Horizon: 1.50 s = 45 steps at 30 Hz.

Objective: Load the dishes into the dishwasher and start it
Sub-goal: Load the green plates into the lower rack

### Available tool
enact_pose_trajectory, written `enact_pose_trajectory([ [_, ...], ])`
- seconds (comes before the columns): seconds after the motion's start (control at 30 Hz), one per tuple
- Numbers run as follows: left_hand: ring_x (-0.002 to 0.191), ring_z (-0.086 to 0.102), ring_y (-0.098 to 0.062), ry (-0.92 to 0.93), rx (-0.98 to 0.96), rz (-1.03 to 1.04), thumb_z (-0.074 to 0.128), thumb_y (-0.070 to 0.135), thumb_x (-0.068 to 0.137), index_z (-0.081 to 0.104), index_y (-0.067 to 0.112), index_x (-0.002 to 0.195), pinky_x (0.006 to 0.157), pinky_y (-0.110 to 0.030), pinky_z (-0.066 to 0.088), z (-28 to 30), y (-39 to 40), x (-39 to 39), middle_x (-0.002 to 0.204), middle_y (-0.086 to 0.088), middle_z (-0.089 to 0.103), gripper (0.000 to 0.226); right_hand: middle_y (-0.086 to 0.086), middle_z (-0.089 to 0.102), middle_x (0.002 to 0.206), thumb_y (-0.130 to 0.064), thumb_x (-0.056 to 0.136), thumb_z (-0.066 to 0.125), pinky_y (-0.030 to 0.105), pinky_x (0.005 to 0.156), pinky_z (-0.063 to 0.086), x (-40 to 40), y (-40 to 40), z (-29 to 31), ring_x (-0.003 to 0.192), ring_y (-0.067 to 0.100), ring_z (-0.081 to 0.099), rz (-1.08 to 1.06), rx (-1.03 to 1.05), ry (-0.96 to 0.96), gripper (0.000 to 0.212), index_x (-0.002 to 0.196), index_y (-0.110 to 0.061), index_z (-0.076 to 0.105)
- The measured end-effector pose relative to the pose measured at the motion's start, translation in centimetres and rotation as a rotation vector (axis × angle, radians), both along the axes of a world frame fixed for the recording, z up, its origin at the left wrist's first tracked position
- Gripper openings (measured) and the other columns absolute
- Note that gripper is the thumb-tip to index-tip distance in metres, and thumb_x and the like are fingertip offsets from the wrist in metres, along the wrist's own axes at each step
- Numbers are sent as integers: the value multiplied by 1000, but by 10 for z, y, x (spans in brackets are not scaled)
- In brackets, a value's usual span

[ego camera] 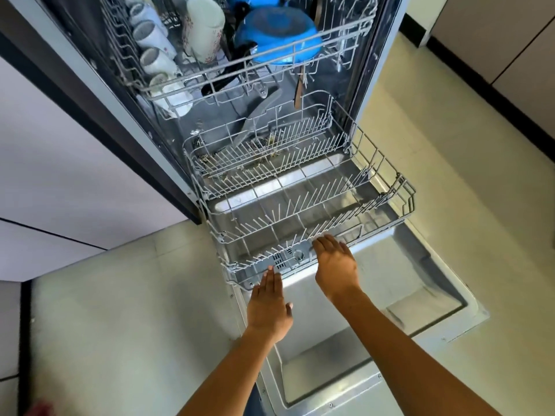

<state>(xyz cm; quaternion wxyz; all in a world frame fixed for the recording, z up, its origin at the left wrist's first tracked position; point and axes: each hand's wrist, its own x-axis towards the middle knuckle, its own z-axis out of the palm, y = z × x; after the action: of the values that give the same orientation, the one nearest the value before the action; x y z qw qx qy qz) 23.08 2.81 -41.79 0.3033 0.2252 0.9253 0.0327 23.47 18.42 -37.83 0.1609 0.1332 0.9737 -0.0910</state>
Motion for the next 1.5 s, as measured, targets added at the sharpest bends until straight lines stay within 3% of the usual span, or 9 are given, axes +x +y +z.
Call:
enact_pose_trajectory([
  [0.2, 147, -2, -22, 6, 21, 1, 36, 35, 101, -1, 9, 152, 117, -32, 1, 2, -1, 8, 159, -10, -10, 68, 1, 2, 158, -10, 93, 39, 37, 118, 2, 14, 1, -1, 145, 17, -5, 27, 12, -103, 67, 150, -16, 5],
  [0.37, 147, 2, -20, 21, 68, -16, 35, 32, 102, 6, 11, 152, 117, -32, 3, 11, -6, 3, 160, -7, 2, 62, 2, -1, 158, -11, 94, 39, 35, 118, 8, 12, 3, 1, 145, 17, -4, 31, -29, -121, 66, 150, -14, 5],
  [0.53, 143, 22, -14, 62, 296, 80, 38, 32, 102, 28, 16, 149, 116, -25, 15, 64, -20, 8, 155, 0, 26, 51, 5, 44, 143, -19, 96, 49, 30, 104, 36, 14, -9, 35, 127, 22, 46, -149, -285, 35, 45, 140, -16, 40],
  [0.73, 135, 36, -7, 165, 517, 169, 43, 32, 99, 49, 22, 137, 110, -15, 22, 202, -65, 9, 144, 11, 39, 39, 6, 66, 115, -17, 95, 50, 25, 88, 45, 28, -47, 148, 102, 19, 61, -125, -430, 164, 29, 122, -18, 60],
  [0.87, 126, 31, 6, 347, 643, 254, 33, 48, 96, 54, 27, 132, 98, 1, 10, 343, -119, 19, 134, 21, 41, 47, 5, 68, 105, -20, 95, 49, 32, 82, 51, 46, -97, 278, 95, 19, 63, -19, -462, 276, 24, 117, -18, 60],
  [1.03, 114, 59, -17, 566, 626, 426, 44, 39, 91, 70, 17, 112, 99, -28, 37, 453, -204, 50, 123, -1, 64, 41, -3, 67, 111, -22, 94, 49, 33, 84, 49, 61, -178, 400, 101, 18, 62, 120, -505, 449, 26, 117, -22, 61],
  [1.17, 109, 63, -24, 656, 636, 569, 49, 36, 91, 72, 13, 107, 94, -45, 48, 490, -277, 51, 119, -6, 66, 36, -5, 68, 110, -35, 88, 43, 28, 83, 48, 38, -243, 457, 98, 15, 64, 203, -591, 534, 36, 114, -21, 65],
  [1.33, 129, 47, -20, 750, 602, 773, 49, 38, 95, 65, 14, 120, 108, -27, 25, 507, -374, 32, 136, -2, 54, 38, -6, 67, 111, -19, 91, 57, 27, 85, 51, -35, -329, 496, 98, 12, 63, 337, -659, 612, 24, 113, -18, 65],
  [1.5, 136, 36, -15, 798, 551, 859, 50, 30, 96, 59, 18, 127, 115, -33, 22, 512, -478, -11, 143, 2, 44, 34, -5, 69, 102, -16, 90, 59, 33, 81, 54, -122, -413, 511, 92, 14, 65, 387, -720, 716, 19, 106, -18, 68],
])
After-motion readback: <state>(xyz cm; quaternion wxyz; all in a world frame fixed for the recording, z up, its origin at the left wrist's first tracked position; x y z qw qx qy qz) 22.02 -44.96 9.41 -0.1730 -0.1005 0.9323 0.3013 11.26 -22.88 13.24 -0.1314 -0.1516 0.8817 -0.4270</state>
